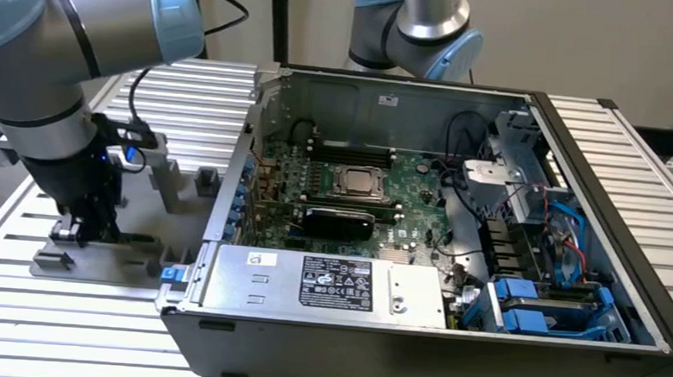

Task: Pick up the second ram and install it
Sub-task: 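Pick up the second ram and move it above second insertion slot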

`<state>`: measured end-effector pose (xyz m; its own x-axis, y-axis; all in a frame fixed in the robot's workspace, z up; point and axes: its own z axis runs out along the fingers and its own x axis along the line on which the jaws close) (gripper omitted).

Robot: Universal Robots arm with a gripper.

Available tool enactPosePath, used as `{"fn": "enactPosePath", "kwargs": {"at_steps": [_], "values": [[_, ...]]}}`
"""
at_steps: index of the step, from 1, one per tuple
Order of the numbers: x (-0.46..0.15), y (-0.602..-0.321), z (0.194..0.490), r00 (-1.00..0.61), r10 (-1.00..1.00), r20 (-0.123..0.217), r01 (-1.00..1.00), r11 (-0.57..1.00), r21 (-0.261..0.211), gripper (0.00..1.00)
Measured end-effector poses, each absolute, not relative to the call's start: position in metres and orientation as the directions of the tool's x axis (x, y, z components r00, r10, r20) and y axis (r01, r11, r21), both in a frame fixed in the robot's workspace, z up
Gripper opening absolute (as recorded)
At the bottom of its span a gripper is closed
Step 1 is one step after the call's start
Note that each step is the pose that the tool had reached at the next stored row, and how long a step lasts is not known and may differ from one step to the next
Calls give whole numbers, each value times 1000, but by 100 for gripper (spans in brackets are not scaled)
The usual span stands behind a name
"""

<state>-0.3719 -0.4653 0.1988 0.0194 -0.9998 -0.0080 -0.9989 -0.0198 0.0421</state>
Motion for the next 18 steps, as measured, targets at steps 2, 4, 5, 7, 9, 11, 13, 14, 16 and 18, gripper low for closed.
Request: {"fn": "enactPosePath", "kwargs": {"at_steps": [2,4,5,7,9,11,13,14,16,18], "values": [[-372,-465,203,19,-1000,-8,-999,-20,42,0],[-372,-465,209,19,-1000,-8,-999,-20,42,0],[-372,-465,212,19,-1000,-8,-999,-20,42,0],[-372,-465,221,19,-1000,-8,-999,-20,42,0],[-372,-465,230,19,-1000,-8,-999,-20,42,0],[-372,-465,239,19,-1000,-8,-999,-20,43,0],[-372,-465,248,20,-1000,-8,-999,-20,43,0],[-372,-465,253,20,-1000,-8,-999,-20,43,0],[-371,-465,262,19,-1000,-8,-999,-20,43,0],[-371,-465,271,19,-1000,-8,-999,-20,43,0]]}}
